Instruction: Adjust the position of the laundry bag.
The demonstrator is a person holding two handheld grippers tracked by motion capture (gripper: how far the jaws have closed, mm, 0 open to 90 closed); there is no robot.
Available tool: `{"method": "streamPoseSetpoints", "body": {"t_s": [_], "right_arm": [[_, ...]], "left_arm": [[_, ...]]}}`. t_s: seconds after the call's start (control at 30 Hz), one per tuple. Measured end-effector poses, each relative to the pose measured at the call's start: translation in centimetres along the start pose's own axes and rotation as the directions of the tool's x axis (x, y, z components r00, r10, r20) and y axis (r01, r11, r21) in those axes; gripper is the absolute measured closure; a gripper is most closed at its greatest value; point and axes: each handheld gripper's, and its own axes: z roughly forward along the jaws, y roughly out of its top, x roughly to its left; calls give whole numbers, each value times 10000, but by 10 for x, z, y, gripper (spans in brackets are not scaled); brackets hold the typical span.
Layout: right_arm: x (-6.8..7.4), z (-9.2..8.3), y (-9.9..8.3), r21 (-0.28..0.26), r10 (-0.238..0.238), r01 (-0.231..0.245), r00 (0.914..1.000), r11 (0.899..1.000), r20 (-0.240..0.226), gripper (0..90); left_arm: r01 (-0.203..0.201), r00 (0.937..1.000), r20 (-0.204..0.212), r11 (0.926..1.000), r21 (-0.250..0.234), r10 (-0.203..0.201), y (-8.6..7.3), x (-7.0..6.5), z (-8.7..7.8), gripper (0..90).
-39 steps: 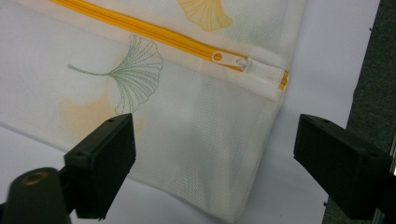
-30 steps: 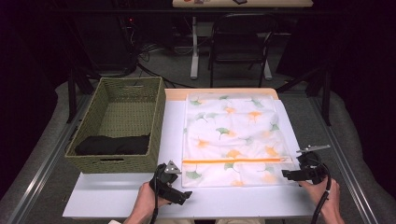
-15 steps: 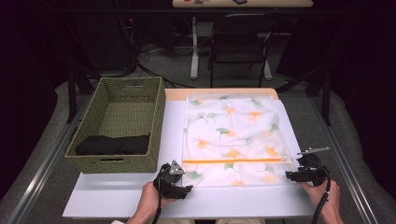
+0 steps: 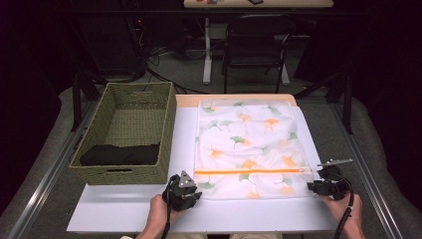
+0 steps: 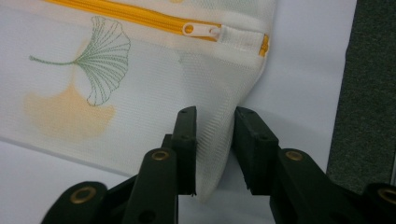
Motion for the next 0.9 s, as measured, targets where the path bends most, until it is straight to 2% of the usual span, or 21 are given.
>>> {"method": "streamPoseSetpoints", "body": {"t_s": [0.17, 0.27, 0.53, 0.6, 0.9], "right_arm": [[-2, 0, -2, -100, 219, -221, 9996, 9997, -181, 798], [-5, -1, -4, -214, 440, -451, 9978, 9988, -504, 837], [-5, -1, -4, -212, 455, -467, 9976, 9987, -526, 849], [1, -2, -5, -175, 204, -216, 9978, 9996, -625, 872], [9, -3, -5, -101, -69, 62, 9973, 9999, -730, 872]], "left_arm": [[84, 10000, 48, 9999, -67, -84, 0, 0, 1, 797], [79, 9999, 94, 9999, -76, -79, 0, 2, 0, 844], [106, 9998, 190, 9999, -24, -105, 0, 2, -1, 870], [154, 9996, 248, 9999, 78, -155, -1, 5, -3, 870], [275, 9994, 219, 9992, 304, -281, -5, 7, -9, 869]]}}
